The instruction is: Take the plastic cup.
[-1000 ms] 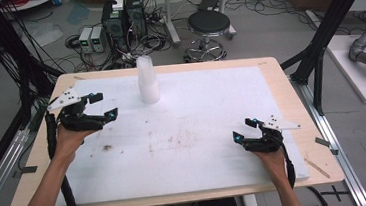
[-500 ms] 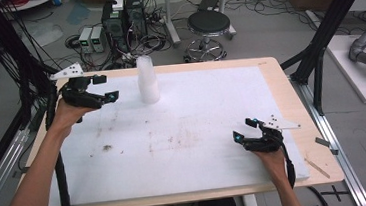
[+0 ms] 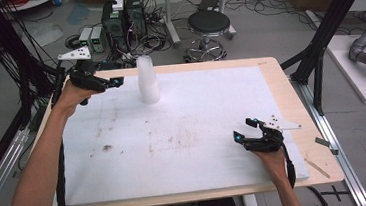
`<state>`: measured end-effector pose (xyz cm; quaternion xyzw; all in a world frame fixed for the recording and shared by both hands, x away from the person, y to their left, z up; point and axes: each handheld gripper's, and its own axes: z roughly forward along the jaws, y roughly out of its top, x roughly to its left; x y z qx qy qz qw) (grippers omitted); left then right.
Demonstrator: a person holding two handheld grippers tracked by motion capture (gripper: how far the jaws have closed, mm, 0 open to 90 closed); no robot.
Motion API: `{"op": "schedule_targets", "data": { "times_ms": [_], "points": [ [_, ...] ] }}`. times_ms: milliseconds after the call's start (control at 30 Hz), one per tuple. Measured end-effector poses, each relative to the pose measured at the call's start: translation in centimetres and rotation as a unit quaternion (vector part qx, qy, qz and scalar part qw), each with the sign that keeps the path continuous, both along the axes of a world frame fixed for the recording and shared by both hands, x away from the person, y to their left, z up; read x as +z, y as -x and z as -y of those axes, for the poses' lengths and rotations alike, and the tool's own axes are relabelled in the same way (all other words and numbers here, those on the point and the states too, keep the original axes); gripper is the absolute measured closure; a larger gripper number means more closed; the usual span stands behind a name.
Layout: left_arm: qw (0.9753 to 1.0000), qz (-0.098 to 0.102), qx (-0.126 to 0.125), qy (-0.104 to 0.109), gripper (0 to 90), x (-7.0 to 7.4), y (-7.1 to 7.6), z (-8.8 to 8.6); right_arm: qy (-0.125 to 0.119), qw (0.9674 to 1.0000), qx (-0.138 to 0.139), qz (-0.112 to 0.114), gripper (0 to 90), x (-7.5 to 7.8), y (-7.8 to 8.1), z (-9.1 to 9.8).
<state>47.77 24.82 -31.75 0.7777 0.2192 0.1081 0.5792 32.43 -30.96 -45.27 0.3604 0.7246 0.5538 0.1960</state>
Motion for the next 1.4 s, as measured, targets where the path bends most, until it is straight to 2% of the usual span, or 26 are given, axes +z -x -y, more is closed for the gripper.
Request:
{"op": "schedule_targets", "data": {
  "times_ms": [33,133,267,300,467,500,567,667,700,800,867,967,1000,1067,1167,1233,1400],
  "points": [
    [0.9998,-0.006,-0.006,-0.019,9.1,-0.1,-0.5,0.2,-0.003,1.0000,-0.001,-0.004,19.7,0.0,0.0,0.0],
    [0.9997,-0.011,-0.012,-0.021,9.1,0.1,-1.0,0.3,-0.010,0.9999,-0.001,-0.007,19.7,0.0,-0.1,0.2],
    [0.9997,-0.007,-0.018,-0.015,9.1,0.6,-2.0,0.6,-0.013,0.9999,-0.003,-0.006,19.7,0.0,-0.1,0.2],
    [0.9993,-0.010,-0.020,-0.029,9.1,0.8,-2.5,1.0,-0.013,0.9999,-0.002,-0.004,19.7,0.0,-0.1,0.2],
    [0.9989,-0.008,-0.031,-0.035,9.1,1.4,-3.2,1.7,-0.010,0.9999,-0.002,-0.003,19.7,0.0,0.0,0.2],
    [0.9983,-0.010,-0.034,-0.046,9.1,1.5,-3.5,2.1,-0.010,0.9999,-0.001,-0.002,19.7,0.0,0.0,0.2],
    [0.9979,-0.007,-0.037,-0.053,9.2,1.7,-3.9,2.5,-0.011,0.9999,-0.001,-0.001,19.7,0.0,0.1,0.2],
    [0.9983,-0.005,-0.036,-0.046,9.2,1.7,-4.2,2.7,-0.011,0.9999,-0.002,-0.002,19.7,0.0,0.0,0.2],
    [0.9978,-0.006,-0.035,-0.055,9.1,1.7,-4.6,3.0,-0.010,0.9999,-0.002,-0.001,19.7,0.0,0.1,0.2],
    [0.9977,-0.010,-0.036,-0.056,9.2,1.8,-5.0,3.1,-0.009,1.0000,-0.002,0.002,19.7,0.0,0.1,0.2],
    [0.9974,-0.008,-0.034,-0.064,9.2,2.1,-5.5,3.1,-0.008,1.0000,-0.001,0.003,19.7,0.0,0.1,0.2],
    [0.9977,-0.002,-0.029,-0.061,9.1,2.2,-5.8,3.1,-0.009,1.0000,-0.001,0.002,19.7,0.0,0.1,0.2],
    [0.9980,-0.004,-0.028,-0.056,9.1,2.0,-6.0,3.1,-0.010,0.9999,-0.002,0.001,19.7,0.0,0.1,0.2],
    [0.9971,-0.014,-0.024,-0.071,9.1,1.4,-6.4,2.9,-0.012,0.9999,-0.001,0.002,19.7,0.0,0.1,0.2],
    [0.9969,-0.017,-0.027,-0.072,9.1,1.1,-6.7,3.0,-0.013,0.9999,-0.001,0.001,19.7,0.0,0.1,0.2],
    [0.9973,-0.020,-0.026,-0.065,9.2,0.8,-6.9,3.4,-0.012,0.9999,-0.001,0.001,19.7,0.0,0.0,0.2],
    [0.9964,-0.027,-0.029,-0.075,9.1,-0.3,-7.5,4.7,-0.012,0.9999,-0.001,0.001,19.7,0.0,0.1,0.2]
  ]
}}
